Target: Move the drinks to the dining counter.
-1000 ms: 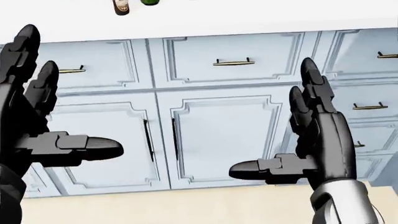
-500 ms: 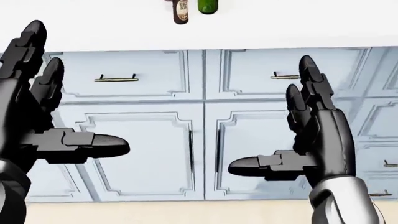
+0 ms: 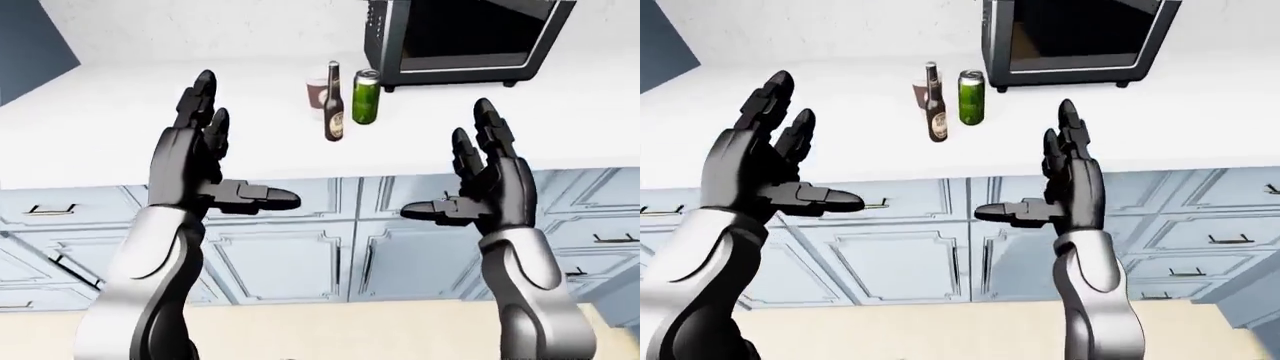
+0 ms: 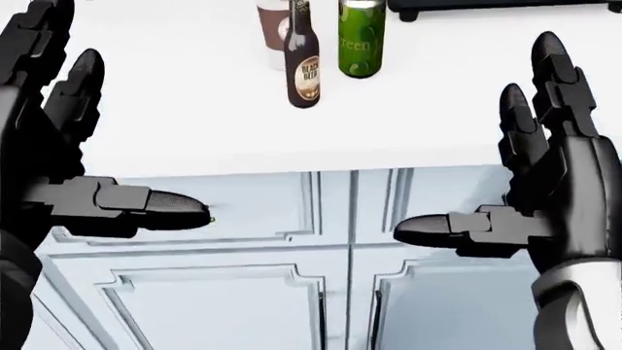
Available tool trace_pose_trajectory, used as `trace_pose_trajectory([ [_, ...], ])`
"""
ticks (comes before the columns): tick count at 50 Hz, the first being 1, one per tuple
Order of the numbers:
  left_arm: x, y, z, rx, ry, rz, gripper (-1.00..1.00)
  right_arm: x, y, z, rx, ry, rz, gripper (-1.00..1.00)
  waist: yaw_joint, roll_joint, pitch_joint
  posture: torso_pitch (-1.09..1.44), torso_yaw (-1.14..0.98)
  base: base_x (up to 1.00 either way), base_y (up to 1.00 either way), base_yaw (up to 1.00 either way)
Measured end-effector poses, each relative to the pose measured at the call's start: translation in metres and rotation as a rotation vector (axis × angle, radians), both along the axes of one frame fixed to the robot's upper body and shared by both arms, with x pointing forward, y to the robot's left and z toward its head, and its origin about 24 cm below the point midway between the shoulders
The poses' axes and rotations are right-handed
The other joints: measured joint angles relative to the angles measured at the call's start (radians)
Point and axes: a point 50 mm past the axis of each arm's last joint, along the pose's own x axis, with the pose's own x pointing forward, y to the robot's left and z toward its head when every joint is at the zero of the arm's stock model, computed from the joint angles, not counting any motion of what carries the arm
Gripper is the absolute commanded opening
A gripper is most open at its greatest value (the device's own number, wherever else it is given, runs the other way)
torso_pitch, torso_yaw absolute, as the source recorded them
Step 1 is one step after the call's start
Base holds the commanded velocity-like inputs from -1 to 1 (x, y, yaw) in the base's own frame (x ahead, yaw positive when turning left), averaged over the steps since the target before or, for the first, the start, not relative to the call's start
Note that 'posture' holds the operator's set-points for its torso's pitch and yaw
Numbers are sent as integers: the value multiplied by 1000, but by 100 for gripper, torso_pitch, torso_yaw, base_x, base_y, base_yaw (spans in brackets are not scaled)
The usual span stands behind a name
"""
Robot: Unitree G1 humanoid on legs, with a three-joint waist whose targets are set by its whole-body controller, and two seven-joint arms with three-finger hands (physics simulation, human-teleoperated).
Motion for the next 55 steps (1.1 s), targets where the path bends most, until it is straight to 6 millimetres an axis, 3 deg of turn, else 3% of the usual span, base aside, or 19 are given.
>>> trace_pose_trajectory([
  [3,3,8,-7,2,57,38,100,2,5,-10,23,64,26,100,21,8,28,0,0,0,0,0],
  [8,2,7,-5,17,44,35,100,-1,3,2,16,30,13,100,5,-34,21,0,0,0,0,0],
  [11,0,6,-5,19,29,28,100,-1,3,9,13,-13,12,100,-1,-47,17,0,0,2,0,0],
  [15,2,8,-7,22,48,38,100,1,4,4,24,17,22,100,-2,-79,-23,0,0,9,0,0],
  [19,0,7,-1,25,16,31,100,0,-1,4,27,16,6,100,2,-113,-23,0,0,13,0,0],
  [22,-3,4,1,28,7,7,100,-3,-8,5,28,3,-27,100,-1,-85,-13,0,0,0,0,0],
  [26,-7,12,-2,28,25,14,100,-4,-8,3,25,16,-29,100,-7,-102,12,0,0,0,0,0],
  [29,-14,23,-4,25,33,52,100,-5,-6,6,20,4,-21,100,-4,-102,20,0,0,0,0,0],
  [31,-17,26,-1,26,19,67,100,-6,-4,9,17,-12,-12,100,-10,-90,17,0,0,0,0,0],
  [34,-19,24,2,33,-7,59,100,-7,-2,10,19,-23,-7,100,-20,-49,2,0,0,0,0,0],
  [37,-16,24,-1,31,17,56,100,-5,0,2,31,17,7,100,-18,-70,4,0,0,0,0,0],
  [43,-13,23,3,39,15,56,100,-5,-3,2,30,5,-3,100,-19,-72,-8,0,0,0,0,0],
  [48,-15,22,7,42,-3,46,100,-3,-3,2,10,7,-13,100,-25,-76,-2,0,0,0,0,0],
  [55,-14,22,7,42,4,43,100,3,16,-4,-33,37,48,100,-24,-74,5,0,0,0,0,0],
])
